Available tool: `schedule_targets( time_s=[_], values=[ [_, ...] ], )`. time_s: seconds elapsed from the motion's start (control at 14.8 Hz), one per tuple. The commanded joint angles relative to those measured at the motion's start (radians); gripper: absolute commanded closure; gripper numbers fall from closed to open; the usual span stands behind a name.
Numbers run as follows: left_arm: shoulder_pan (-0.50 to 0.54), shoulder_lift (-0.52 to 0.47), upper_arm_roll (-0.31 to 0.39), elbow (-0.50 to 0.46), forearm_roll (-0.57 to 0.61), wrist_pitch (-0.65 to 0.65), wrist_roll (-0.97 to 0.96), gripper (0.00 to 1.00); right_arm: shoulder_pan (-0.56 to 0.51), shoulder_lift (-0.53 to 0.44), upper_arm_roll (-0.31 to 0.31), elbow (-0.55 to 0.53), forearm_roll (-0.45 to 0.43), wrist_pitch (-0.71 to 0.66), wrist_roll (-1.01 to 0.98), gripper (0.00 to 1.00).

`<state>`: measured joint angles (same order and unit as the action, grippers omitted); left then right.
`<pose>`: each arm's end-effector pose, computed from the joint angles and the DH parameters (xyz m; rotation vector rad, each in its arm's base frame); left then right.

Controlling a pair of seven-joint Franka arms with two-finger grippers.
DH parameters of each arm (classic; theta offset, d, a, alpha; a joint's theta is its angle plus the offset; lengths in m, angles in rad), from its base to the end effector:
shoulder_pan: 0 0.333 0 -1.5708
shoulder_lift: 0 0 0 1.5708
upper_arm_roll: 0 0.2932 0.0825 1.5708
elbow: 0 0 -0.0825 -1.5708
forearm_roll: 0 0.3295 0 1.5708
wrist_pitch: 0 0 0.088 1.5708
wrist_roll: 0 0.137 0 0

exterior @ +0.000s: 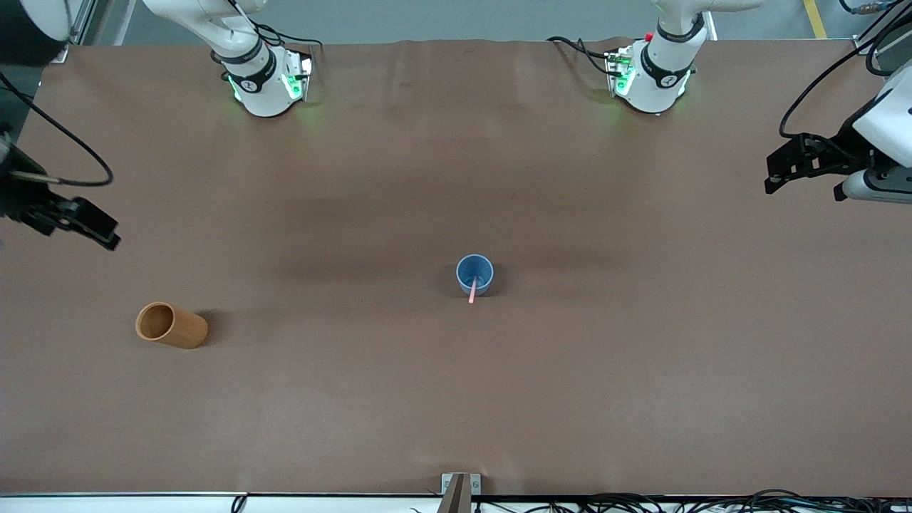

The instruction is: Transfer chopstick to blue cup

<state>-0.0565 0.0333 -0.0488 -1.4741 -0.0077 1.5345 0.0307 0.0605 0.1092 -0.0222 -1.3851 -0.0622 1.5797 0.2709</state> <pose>0.5046 -0.0540 0.5920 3.1237 -0.2133 0.0419 0.5354 0.0127 0.5942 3.0663 -0.3611 0.1458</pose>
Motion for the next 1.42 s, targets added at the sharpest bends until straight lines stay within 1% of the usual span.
schedule_targets(
  time_s=[0.0, 0.14, 0.2, 0.34, 0.41, 0.61, 0.68, 0.81, 1.02, 1.36],
  values=[
    [-0.008, 0.004, 0.001, 0.018, 0.0, -0.019, 0.006, 0.0, -0.028, -0.077, 0.019, -0.042, 0.021, -0.075, -0.019, 0.0],
    [-0.003, 0.005, 0.003, 0.018, 0.0, -0.019, 0.009, 0.0, -0.028, -0.092, 0.016, -0.042, 0.021, -0.086, -0.03, 0.0],
    [0.0, -0.003, 0.001, 0.018, -0.002, -0.019, 0.011, 0.0, -0.028, -0.118, 0.016, -0.058, 0.021, -0.087, -0.032, 0.0],
    [-0.002, -0.001, 0.003, 0.018, 0.0, -0.017, 0.012, 0.0, -0.028, -0.184, 0.018, -0.141, 0.022, -0.072, -0.039, 0.0],
    [-0.003, -0.001, 0.001, 0.018, 0.0, -0.019, 0.012, 0.0, -0.028, -0.195, 0.015, -0.158, 0.024, -0.072, -0.054, 0.0],
    [-0.008, 0.005, 0.001, 0.018, -0.002, -0.019, 0.006, 0.0, -0.033, -0.181, -0.008, -0.152, 0.027, -0.066, -0.124, 0.0],
    [-0.008, 0.005, 0.001, 0.02, -0.002, -0.019, 0.008, 0.0, -0.056, -0.165, -0.016, -0.144, 0.044, -0.054, -0.128, 0.0],
    [-0.011, 0.005, 0.001, 0.02, -0.002, -0.019, 0.001, 0.0, -0.119, -0.138, -0.027, -0.112, 0.125, -0.038, -0.172, 0.0],
    [-0.005, 0.005, 0.001, 0.02, 0.0, -0.019, 0.008, 0.0, -0.128, -0.102, -0.027, -0.071, 0.124, -0.043, -0.188, 0.0],
    [-0.002, 0.005, 0.001, 0.02, 0.002, -0.019, 0.008, 0.0, -0.111, -0.108, -0.021, -0.078, 0.117, -0.046, -0.22, 0.0]
  ],
)
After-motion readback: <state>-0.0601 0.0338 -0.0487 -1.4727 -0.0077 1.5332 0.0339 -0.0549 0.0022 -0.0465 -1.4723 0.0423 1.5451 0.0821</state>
